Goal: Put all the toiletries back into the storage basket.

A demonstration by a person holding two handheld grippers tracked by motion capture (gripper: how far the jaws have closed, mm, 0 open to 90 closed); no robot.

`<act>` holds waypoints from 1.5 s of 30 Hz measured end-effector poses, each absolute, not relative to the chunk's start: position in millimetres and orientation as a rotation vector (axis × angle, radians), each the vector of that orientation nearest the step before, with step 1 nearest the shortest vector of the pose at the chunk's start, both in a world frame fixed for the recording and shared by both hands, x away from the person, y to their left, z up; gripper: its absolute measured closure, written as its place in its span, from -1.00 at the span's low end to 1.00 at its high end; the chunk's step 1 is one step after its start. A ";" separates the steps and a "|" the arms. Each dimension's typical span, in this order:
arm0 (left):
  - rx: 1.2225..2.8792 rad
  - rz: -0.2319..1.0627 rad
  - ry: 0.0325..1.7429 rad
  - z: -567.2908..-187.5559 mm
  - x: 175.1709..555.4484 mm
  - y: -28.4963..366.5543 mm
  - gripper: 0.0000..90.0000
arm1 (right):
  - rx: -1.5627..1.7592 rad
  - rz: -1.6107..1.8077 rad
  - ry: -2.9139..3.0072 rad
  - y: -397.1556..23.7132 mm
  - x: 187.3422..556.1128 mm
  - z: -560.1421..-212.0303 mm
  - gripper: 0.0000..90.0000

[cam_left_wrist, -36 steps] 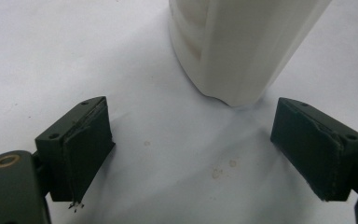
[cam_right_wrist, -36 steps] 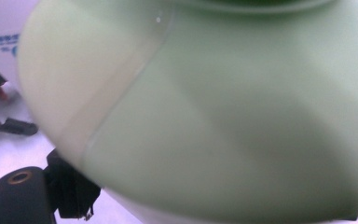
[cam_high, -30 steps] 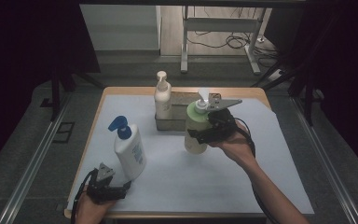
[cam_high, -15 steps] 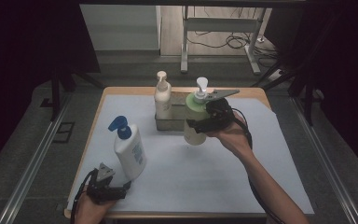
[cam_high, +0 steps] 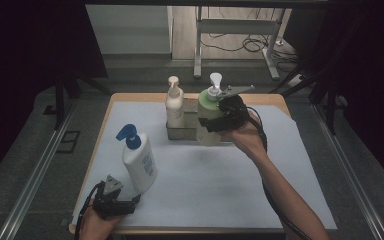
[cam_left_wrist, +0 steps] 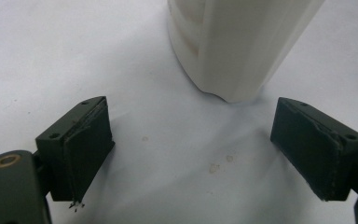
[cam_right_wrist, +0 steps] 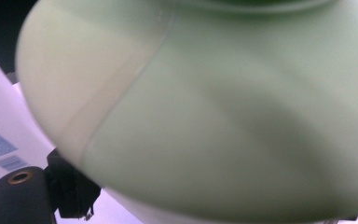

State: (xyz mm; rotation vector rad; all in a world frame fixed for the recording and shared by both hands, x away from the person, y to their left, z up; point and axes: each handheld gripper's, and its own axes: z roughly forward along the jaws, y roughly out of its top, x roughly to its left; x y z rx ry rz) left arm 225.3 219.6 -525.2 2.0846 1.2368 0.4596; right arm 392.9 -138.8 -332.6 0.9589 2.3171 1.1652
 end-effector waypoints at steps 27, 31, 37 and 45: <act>2.082 0.461 1.234 -525.7 225.3 219.8 -0.73 | 1.003 1.118 2.214 -125.7 439.4 -330.0 -0.72; 2.083 0.461 1.234 -525.6 225.3 219.8 -0.73 | 1.008 1.119 2.206 -124.0 445.2 -333.6 -0.72; 2.088 0.459 1.231 -525.4 225.4 220.1 -0.73 | 1.022 1.096 2.187 -119.9 452.2 -342.1 -0.72; 2.088 0.459 1.232 -525.4 225.4 220.1 -0.73 | 1.052 1.078 2.185 -120.2 461.2 -352.7 -0.72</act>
